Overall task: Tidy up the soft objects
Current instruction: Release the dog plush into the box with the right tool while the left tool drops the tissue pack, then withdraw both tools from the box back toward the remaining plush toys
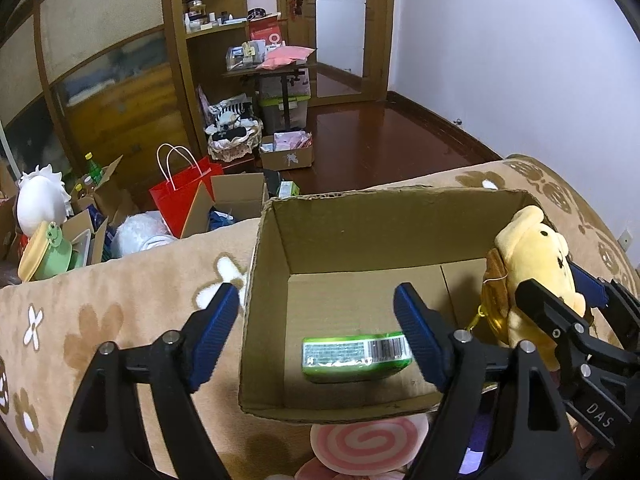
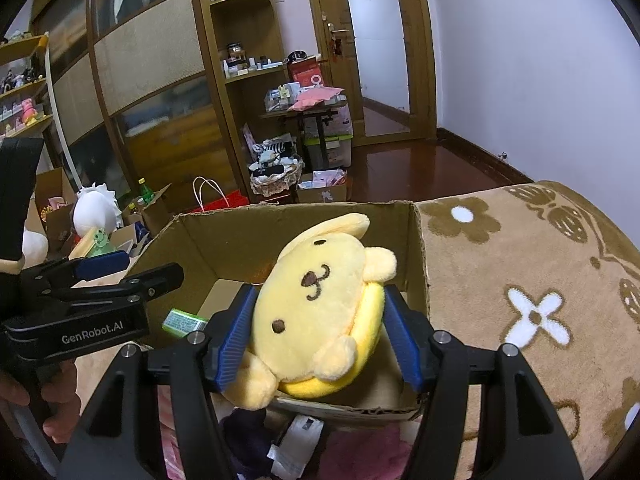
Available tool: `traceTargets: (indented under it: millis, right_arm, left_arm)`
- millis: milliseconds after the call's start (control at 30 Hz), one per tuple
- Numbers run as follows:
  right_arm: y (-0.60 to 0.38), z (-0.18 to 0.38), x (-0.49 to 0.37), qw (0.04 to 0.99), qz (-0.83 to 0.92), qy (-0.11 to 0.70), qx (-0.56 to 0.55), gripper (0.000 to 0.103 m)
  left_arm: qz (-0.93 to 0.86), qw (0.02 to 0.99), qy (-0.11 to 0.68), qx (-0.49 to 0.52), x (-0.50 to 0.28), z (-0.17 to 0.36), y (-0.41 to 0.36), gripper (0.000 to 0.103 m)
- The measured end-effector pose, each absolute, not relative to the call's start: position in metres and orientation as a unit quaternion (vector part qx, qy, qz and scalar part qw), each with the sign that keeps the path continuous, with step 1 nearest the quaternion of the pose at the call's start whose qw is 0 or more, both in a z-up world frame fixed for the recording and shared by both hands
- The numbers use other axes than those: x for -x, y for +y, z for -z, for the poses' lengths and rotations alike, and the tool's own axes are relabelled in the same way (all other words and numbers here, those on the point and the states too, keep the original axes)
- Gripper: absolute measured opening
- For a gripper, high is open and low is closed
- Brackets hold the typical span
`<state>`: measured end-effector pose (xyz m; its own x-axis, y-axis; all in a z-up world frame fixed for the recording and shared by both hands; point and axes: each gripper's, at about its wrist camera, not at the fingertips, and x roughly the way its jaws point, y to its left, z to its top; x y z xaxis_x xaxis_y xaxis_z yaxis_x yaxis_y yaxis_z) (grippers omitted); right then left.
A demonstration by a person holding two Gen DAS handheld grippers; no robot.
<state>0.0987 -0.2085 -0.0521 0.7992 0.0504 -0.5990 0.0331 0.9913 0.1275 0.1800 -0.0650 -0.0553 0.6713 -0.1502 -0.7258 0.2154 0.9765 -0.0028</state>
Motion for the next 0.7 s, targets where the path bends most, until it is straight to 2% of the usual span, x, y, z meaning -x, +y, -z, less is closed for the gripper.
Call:
traceTargets:
  millis: [167, 300, 333, 433, 500, 700]
  right_arm:
    - [-0.209, 0.051, -0.098, 0.947, -0.006, 0.315, -0.067, 0.068]
    - [-0.208, 0.044, -0.091, 0.952, -0.008, 0.297, -0.068, 0.087]
    - [-0.207, 0.042, -0.09, 0.954, -0.008, 0.293, -0.066, 0.088]
    - [-0.206, 0.037, -0.085, 0.955, -0.003, 0.289, -0.063, 0.094]
    - [-0.207, 0.035, -0.081, 0.955, -0.001, 0.287, -0.068, 0.103]
    - [-0.216, 0.024, -0.066, 0.957, 0.005, 0.274, -0.091, 0.103]
  left_arm:
    - [0.095, 0.916, 0.388, -0.042, -0.179, 0.053, -0.063, 0.084]
    - [0.096, 0.919, 0.38, -0.042, -0.174, 0.048, -0.062, 0.087]
    - [0.094, 0.92, 0.378, -0.044, -0.172, 0.047, -0.061, 0.091]
    - [0.087, 0.924, 0.371, -0.043, -0.166, 0.043, -0.058, 0.094]
    - [0.086, 0.923, 0.372, -0.043, -0.163, 0.041, -0.055, 0.095]
    - [0.079, 0.924, 0.372, -0.044, -0.151, 0.034, -0.045, 0.1]
